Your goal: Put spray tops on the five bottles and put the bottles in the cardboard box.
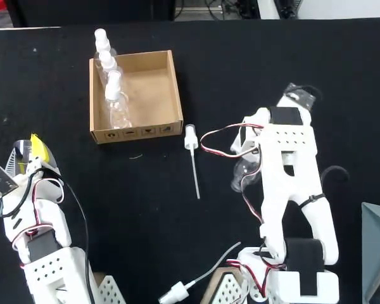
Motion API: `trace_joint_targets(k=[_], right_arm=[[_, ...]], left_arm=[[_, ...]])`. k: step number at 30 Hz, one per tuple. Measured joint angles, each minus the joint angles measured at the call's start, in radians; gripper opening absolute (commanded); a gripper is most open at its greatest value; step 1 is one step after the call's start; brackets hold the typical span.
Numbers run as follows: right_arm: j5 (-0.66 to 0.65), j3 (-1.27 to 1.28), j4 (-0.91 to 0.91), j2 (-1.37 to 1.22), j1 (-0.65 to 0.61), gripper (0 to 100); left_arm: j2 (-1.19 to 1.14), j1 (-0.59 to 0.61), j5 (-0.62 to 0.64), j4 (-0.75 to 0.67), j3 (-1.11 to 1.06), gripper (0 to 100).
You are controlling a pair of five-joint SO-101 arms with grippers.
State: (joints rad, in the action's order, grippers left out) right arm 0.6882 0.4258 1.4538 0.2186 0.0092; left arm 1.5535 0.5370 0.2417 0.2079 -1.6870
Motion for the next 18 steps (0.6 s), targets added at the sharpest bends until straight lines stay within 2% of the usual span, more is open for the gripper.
trace_joint_targets(k=[10, 18], right_arm=[[0.342, 0.0, -0.078, 0.0, 0.0, 11.0], [0.552, 0.15, -0.27, 0.0, 0.0, 11.0]], left_arm=[[0.0, 0.0, 0.0, 0.0, 0.0, 15], [0.0, 0.0, 0.0, 0.0, 0.0, 15]])
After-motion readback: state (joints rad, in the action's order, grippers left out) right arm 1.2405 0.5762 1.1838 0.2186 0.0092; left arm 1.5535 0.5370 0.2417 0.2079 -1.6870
